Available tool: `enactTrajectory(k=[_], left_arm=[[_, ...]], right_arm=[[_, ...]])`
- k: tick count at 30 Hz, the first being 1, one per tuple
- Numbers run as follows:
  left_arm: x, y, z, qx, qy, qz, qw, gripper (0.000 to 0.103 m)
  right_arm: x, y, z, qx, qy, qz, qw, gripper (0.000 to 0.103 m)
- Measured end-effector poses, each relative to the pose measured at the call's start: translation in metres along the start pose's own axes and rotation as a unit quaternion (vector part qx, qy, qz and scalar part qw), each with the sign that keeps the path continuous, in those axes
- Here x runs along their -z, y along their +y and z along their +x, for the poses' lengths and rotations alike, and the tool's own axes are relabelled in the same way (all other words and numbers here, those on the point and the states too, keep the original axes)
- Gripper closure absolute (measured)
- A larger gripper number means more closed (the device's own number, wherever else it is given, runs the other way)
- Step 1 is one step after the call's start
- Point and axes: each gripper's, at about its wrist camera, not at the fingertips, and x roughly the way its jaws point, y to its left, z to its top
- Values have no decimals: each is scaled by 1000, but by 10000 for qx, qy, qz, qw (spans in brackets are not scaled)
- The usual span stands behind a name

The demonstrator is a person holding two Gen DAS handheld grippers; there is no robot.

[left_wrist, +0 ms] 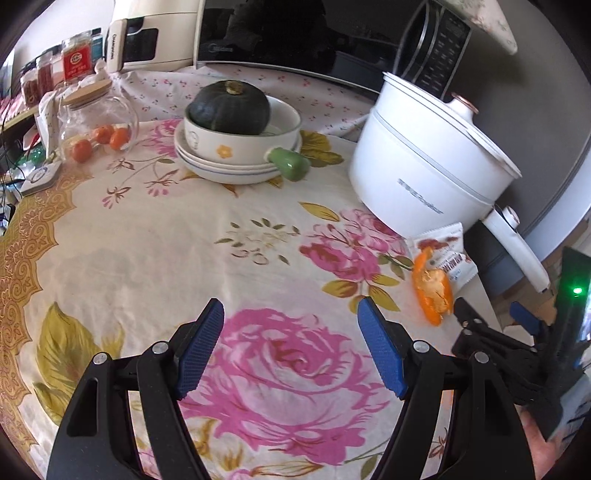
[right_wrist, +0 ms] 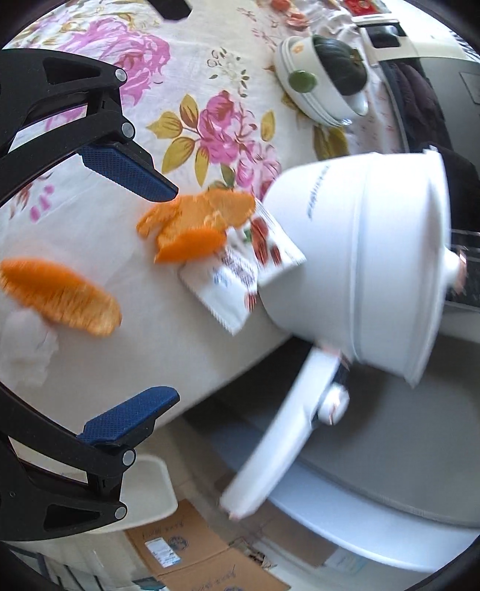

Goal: Collect trash
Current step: 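Grasp the orange peel beside the snack packet with the right tool and lift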

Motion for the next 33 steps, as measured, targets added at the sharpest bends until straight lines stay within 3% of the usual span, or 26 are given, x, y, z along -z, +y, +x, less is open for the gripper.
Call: enactTrajectory(k=[5,10,16,18,20,27,33], left_arm=[[-10,21,-1,13,-10,-225,9997,30],[-12,32,0,-16,43,-298,9995,30],[-12,42,4,-57,129,-357,9993,30],[-12,42,5,-58,155,-339,9993,30],[-12,42,5,-65,169,-318,9993,30],[-9,40,10,-10,306,-350,9989,30],[-8,31,7,20,309,-283,9991,30]], right_arm=[[-7,20,22,-180,204,-46,9996,8],[-14,38,39,-377,369,-8,9986,17],[-18,57,57,-524,523,43,9972,47],[-21,62,58,-615,479,61,9969,63],[-23,66,59,-650,448,31,9969,68],[-22,68,54,-767,288,-63,9966,78],[-20,65,37,-839,164,-156,9962,80]])
